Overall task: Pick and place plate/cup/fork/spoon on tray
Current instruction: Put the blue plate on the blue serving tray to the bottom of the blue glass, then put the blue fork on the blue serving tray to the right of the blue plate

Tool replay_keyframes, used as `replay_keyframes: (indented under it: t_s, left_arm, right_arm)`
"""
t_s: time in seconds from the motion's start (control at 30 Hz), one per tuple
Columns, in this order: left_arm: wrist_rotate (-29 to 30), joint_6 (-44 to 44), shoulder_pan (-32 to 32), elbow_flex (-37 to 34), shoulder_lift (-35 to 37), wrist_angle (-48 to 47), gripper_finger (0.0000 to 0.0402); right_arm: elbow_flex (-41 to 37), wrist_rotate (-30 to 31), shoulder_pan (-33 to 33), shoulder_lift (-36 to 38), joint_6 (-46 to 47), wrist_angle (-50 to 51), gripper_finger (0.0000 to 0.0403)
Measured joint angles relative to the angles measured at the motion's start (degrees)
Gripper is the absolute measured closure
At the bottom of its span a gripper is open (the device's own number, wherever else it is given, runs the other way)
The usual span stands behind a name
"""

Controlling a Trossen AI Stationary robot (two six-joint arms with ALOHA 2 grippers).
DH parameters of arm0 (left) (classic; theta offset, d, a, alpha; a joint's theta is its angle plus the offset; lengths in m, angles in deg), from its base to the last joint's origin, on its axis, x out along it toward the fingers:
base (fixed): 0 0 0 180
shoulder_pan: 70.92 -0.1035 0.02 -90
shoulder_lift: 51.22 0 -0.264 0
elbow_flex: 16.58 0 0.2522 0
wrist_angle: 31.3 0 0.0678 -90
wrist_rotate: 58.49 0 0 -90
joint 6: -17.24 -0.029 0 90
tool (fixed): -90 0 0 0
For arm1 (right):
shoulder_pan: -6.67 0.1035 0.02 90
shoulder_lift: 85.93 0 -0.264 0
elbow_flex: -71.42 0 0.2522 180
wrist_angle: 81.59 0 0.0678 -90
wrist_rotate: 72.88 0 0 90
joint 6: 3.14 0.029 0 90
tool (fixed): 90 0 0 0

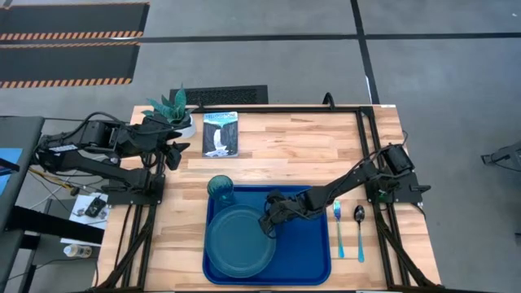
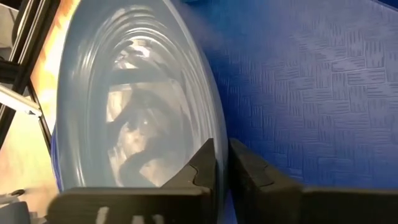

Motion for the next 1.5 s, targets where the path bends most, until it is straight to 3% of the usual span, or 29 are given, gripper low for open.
replay_keyframes:
  t_s: [0.3,1.17,1.5]
  left_arm:
    - [0.00,-0.44,0.00,0.00,0.00,-0.01,0.0187]
    - [0.14,-0.41,-0.01,0.00,0.00,-0.01,0.0187]
    - [1.46,-0.46,0.01,0.00,-0.04,-0.01,0.0187]
  right_arm:
    - [0.00,-0.22,-0.37,0.00,-1.12,-0.07,0.0333]
    - [0.01,-2.40,-0.35,0.06,-3.77,0.69,0.0186]
    - [2.10,-3.02,-0.81,2.87,-6.13,8.10,0.0181]
